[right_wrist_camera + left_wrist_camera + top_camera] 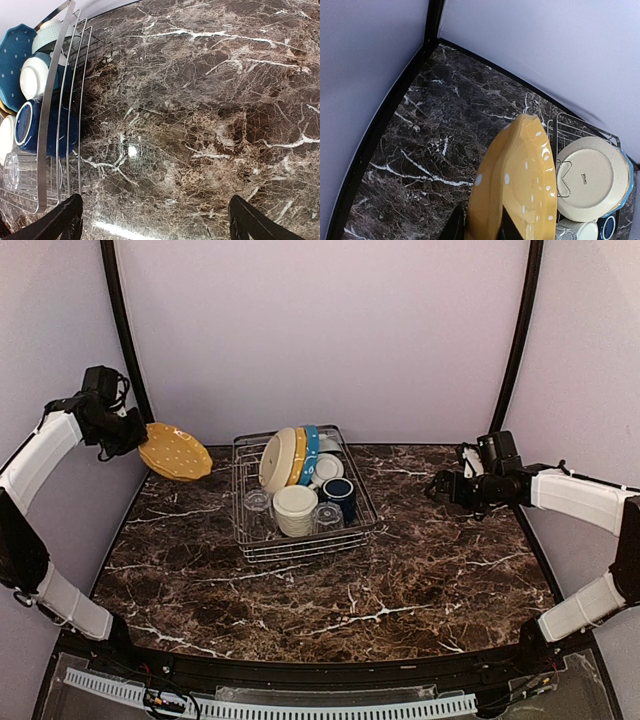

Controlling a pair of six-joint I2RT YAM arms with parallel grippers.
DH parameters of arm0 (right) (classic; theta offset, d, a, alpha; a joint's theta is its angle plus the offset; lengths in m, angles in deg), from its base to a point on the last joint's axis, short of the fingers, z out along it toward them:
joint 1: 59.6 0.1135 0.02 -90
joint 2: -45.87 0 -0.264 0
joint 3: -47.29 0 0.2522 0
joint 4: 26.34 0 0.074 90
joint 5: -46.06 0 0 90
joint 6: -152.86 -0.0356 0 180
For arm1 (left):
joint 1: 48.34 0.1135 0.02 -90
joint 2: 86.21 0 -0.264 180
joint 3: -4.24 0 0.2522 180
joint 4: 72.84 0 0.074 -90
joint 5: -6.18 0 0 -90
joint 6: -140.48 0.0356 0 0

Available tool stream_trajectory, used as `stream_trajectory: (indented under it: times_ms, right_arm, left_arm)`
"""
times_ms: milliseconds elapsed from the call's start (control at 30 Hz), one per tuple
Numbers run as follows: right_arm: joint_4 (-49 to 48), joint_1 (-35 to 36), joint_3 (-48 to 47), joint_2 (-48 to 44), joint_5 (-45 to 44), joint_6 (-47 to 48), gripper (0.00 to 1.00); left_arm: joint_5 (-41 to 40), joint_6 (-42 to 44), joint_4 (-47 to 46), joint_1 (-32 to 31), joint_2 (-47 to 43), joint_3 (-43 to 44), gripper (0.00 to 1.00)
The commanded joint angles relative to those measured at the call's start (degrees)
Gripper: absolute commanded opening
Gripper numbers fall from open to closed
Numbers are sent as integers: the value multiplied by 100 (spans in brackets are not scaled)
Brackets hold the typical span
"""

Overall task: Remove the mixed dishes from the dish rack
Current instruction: Place the plate at the corner of the board.

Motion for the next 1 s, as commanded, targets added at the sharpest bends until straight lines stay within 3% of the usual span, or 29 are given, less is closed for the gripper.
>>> stream_trajectory:
  times_ms: [0, 167, 400, 633, 867, 967]
  right_arm:
    - [66, 47, -138, 4, -219, 146, 99]
    - [126, 50, -205, -4, -165, 188, 99]
    - [196, 51, -307, 121, -139, 205, 99]
    - [83, 53, -187, 142, -79, 92, 99]
    - [67, 84, -204, 193, -27, 20, 99]
    - [94, 111, -181, 146, -65, 0, 99]
  left_arm:
    - [1933, -868, -1629, 1060, -780, -1006, 1]
    - [2774, -1769, -3431, 1759, -1193, -2786, 1]
    - [2914, -2527, -5572, 1782, -748, -4116, 1]
    - [2387, -2327, -6743, 1775, -189, -4537, 1]
    - [2326, -2505, -8496, 1658, 1010, -4612, 1]
    - [2096, -2315, -8572, 1588, 1442, -4474, 1]
